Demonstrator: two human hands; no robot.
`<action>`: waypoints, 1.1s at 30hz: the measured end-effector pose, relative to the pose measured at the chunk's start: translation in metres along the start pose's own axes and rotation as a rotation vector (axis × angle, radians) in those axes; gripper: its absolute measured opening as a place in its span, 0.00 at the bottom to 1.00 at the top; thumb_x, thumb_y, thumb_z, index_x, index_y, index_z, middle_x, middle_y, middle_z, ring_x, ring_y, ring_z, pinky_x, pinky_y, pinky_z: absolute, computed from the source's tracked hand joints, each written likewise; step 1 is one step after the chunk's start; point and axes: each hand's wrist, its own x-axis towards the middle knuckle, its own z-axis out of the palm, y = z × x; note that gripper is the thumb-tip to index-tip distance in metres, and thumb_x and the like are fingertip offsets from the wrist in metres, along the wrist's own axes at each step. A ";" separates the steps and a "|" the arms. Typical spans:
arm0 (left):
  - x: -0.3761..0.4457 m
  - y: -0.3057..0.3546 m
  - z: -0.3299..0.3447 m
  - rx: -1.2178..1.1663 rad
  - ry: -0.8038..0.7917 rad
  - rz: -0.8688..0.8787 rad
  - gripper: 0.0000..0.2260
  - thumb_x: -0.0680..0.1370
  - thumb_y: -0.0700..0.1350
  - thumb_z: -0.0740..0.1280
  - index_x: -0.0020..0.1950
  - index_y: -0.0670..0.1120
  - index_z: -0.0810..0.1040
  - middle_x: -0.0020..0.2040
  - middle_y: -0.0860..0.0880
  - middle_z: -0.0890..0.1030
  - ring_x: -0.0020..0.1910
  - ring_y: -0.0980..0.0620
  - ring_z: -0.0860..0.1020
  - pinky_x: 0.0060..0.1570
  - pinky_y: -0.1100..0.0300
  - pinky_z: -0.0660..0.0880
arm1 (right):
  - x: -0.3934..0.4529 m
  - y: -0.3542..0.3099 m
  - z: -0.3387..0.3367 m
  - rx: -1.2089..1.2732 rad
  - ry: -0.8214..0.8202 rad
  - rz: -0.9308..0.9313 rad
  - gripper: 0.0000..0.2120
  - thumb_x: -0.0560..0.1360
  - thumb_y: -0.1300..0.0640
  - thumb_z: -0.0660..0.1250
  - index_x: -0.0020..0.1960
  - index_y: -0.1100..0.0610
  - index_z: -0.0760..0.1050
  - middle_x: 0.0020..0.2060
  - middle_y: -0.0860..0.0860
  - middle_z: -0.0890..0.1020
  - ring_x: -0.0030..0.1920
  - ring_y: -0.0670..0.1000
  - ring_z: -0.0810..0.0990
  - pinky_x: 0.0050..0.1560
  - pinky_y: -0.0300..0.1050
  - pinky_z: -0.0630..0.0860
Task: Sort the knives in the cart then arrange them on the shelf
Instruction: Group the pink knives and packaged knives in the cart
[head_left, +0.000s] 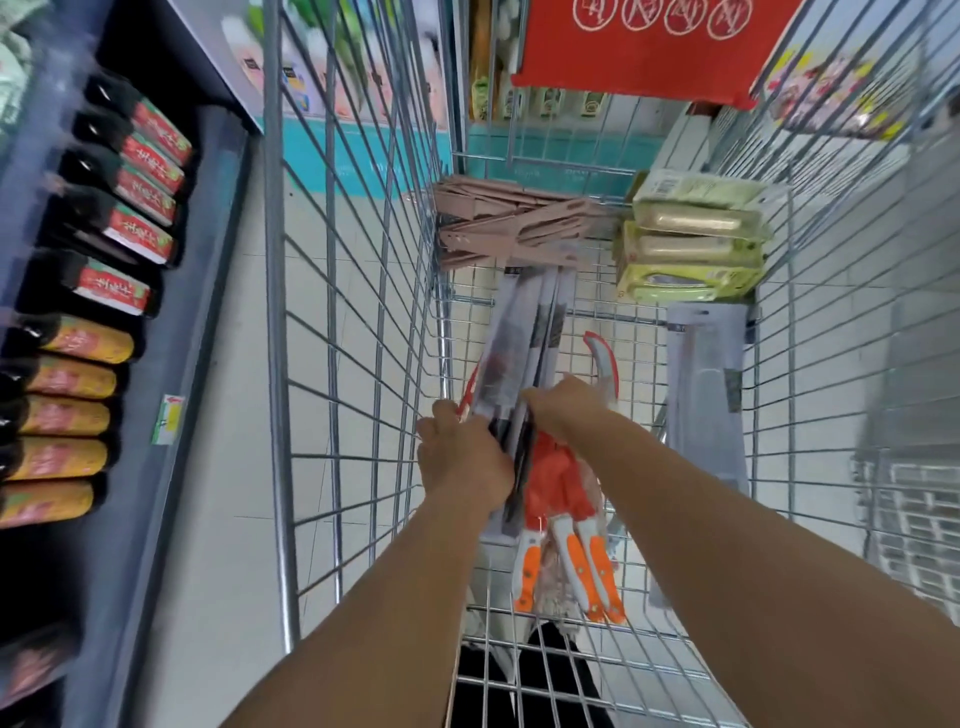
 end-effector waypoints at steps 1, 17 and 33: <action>-0.001 0.000 -0.002 0.014 0.007 -0.004 0.15 0.75 0.45 0.64 0.61 0.48 0.75 0.65 0.44 0.61 0.65 0.41 0.61 0.63 0.50 0.67 | -0.002 -0.002 -0.001 -0.069 -0.008 -0.003 0.18 0.80 0.58 0.57 0.65 0.66 0.70 0.53 0.58 0.79 0.53 0.57 0.78 0.59 0.46 0.71; -0.026 0.007 -0.021 -0.461 -0.294 0.033 0.12 0.80 0.50 0.58 0.59 0.44 0.70 0.42 0.51 0.73 0.39 0.55 0.72 0.34 0.60 0.66 | -0.036 0.005 -0.011 -0.011 0.041 -0.010 0.16 0.78 0.64 0.55 0.63 0.65 0.72 0.53 0.60 0.77 0.62 0.60 0.74 0.62 0.53 0.69; -0.051 0.025 -0.034 -0.770 -0.331 0.063 0.10 0.77 0.50 0.63 0.57 0.49 0.73 0.46 0.45 0.81 0.36 0.50 0.78 0.37 0.58 0.77 | -0.075 0.038 -0.015 0.428 0.249 -0.117 0.07 0.77 0.57 0.56 0.42 0.49 0.63 0.29 0.49 0.69 0.32 0.51 0.69 0.35 0.43 0.67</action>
